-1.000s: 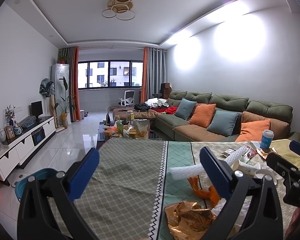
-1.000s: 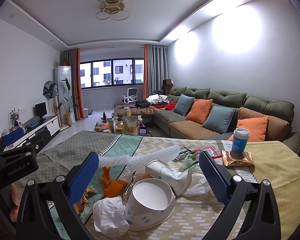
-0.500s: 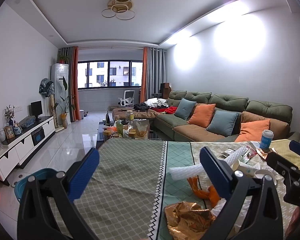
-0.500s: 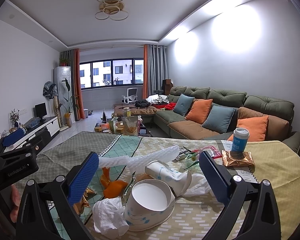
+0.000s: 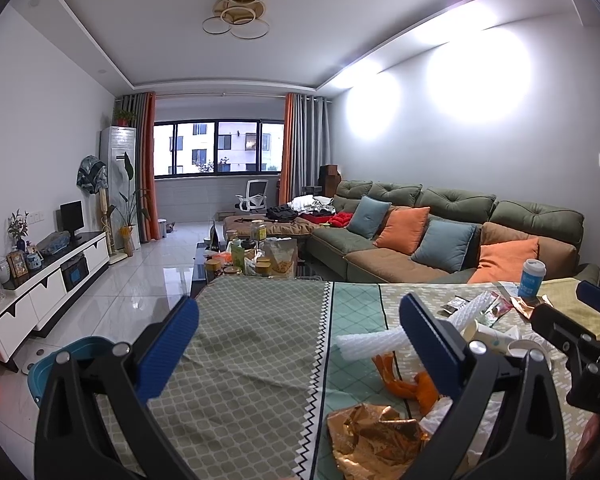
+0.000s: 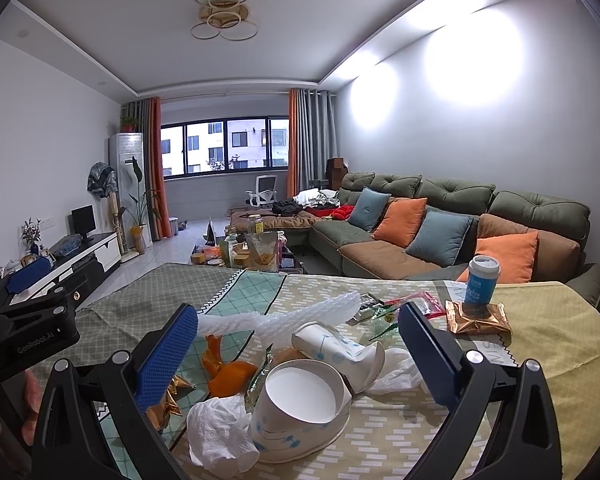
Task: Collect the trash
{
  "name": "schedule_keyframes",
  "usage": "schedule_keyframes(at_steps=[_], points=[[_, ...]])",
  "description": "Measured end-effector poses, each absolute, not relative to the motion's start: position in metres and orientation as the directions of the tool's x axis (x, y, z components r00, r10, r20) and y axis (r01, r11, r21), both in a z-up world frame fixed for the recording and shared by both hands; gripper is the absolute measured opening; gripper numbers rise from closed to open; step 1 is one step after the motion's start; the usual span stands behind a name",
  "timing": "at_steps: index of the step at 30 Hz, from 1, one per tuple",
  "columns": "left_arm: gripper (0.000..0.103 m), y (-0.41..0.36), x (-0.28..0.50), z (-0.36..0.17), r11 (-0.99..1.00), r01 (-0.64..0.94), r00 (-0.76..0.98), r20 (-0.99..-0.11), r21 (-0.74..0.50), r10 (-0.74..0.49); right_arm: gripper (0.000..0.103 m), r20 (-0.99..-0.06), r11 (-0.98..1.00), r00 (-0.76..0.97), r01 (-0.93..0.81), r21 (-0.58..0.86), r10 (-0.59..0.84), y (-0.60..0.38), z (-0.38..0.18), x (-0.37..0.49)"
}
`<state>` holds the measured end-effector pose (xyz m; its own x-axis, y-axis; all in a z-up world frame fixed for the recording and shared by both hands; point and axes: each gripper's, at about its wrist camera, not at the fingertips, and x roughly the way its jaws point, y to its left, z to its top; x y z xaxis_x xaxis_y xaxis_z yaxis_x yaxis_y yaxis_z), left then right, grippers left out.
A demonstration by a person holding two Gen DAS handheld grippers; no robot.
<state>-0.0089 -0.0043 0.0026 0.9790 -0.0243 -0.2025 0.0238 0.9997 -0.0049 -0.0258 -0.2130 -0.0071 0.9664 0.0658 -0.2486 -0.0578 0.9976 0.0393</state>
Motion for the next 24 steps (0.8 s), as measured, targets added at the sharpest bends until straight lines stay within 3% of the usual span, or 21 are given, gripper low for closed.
schedule_keyframes(at_steps=[14, 22, 24], points=[[0.1, -0.005, -0.006, -0.002, 0.999, 0.04, 0.974, -0.223, -0.008, -0.041, 0.1, -0.28, 0.996, 0.956, -0.08, 0.046, 0.09, -0.208, -0.01, -0.022], [0.1, 0.002, 0.007, -0.029, 0.984, 0.177, 0.907, -0.384, -0.023, -0.172, 0.099, -0.422, 0.984, 0.891, -0.134, 0.114, 0.17, -0.218, -0.029, -0.014], [0.1, 0.005, 0.012, -0.038, 0.977, 0.212, 0.875, -0.439, -0.035, -0.205, 0.094, -0.455, 0.979, 0.869, -0.147, 0.14, 0.196, -0.22, -0.036, -0.013]])
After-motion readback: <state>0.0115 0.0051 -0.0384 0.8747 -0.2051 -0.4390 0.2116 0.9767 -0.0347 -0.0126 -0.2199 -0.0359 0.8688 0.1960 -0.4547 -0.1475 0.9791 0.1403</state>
